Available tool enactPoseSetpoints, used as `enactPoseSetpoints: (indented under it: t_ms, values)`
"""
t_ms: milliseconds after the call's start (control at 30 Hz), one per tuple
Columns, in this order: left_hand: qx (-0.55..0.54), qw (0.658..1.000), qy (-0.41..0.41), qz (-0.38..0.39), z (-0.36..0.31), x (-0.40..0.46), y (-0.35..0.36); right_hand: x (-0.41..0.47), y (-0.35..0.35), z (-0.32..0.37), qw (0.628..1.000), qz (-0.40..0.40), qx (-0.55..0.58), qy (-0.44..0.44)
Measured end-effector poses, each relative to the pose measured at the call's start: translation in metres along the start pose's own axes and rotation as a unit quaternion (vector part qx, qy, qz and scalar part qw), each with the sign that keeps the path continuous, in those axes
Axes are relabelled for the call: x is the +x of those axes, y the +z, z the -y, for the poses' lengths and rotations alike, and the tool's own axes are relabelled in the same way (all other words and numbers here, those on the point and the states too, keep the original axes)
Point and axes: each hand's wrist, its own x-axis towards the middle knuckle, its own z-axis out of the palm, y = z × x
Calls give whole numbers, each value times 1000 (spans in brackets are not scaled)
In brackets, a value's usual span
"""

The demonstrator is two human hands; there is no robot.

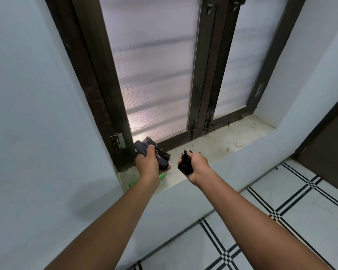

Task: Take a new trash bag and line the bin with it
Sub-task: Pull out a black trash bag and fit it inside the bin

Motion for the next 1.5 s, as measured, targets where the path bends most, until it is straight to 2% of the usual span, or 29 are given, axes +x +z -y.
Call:
enactPoseSetpoints:
  t_ms: [133, 233, 300, 333, 367, 433, 500, 567, 633, 667, 733, 833, 867, 967, 1033, 1100, 1200, 1267, 1367, 1400, 1433, 1500]
  values:
    - [23, 997, -54, 40, 2, 6, -5, -2, -1, 5, 995, 93, -19, 11]
    - [63, 992, -89, 56, 0, 9, -8, 13, -1, 6, 990, 69, -120, -26]
    - [107, 989, -91, 47, -3, 11, -11, 29, -3, 6, 967, 53, -238, -69]
    - [114, 988, -93, 41, -4, 15, -12, 37, -5, 7, 942, 50, -318, -99]
    - [102, 989, -98, 38, -4, 18, -13, 45, -7, 10, 900, 37, -412, -137]
    - [78, 991, -97, 40, -4, 23, -15, 60, -11, 14, 783, -9, -584, -214]
    - [104, 992, -59, 42, -2, 31, -17, 77, -10, 20, 694, -44, -661, -282]
    - [129, 990, -10, 46, -3, 36, -20, 97, -7, 22, 660, -48, -661, -353]
    - [147, 988, 33, 34, -4, 41, -19, 120, -7, 24, 627, -1, -652, -426]
    - [157, 986, 49, 20, -2, 44, -16, 132, -9, 24, 599, 31, -659, -453]
    - [170, 983, 68, 0, 2, 48, -11, 150, -17, 21, 531, 87, -712, -451]
    - [147, 987, 68, -12, 11, 54, 1, 171, -31, 23, 427, 144, -833, -322]
    - [137, 988, 64, -13, 14, 55, 5, 175, -33, 26, 429, 152, -843, -287]
    - [116, 993, 34, -9, 22, 57, 20, 183, -31, 42, 530, 159, -795, -248]
    - [118, 993, -2, -6, 21, 56, 31, 183, -30, 55, 586, 136, -748, -280]
    - [119, 992, -36, -3, 19, 53, 39, 179, -31, 67, 583, 117, -729, -339]
    - [138, 990, -28, 15, 19, 51, 48, 170, -37, 82, 582, 130, -718, -358]
    - [145, 989, -14, 14, 19, 50, 51, 165, -37, 87, 617, 160, -690, -341]
    - [182, 983, 8, 18, 18, 50, 52, 151, -33, 91, 698, 186, -613, -320]
    - [193, 981, 12, 23, 17, 49, 53, 147, -32, 92, 710, 198, -587, -334]
    - [199, 979, 15, 31, 15, 48, 53, 142, -31, 94, 698, 224, -575, -364]
    - [199, 979, 15, 47, 8, 46, 55, 133, -26, 97, 608, 323, -598, -411]
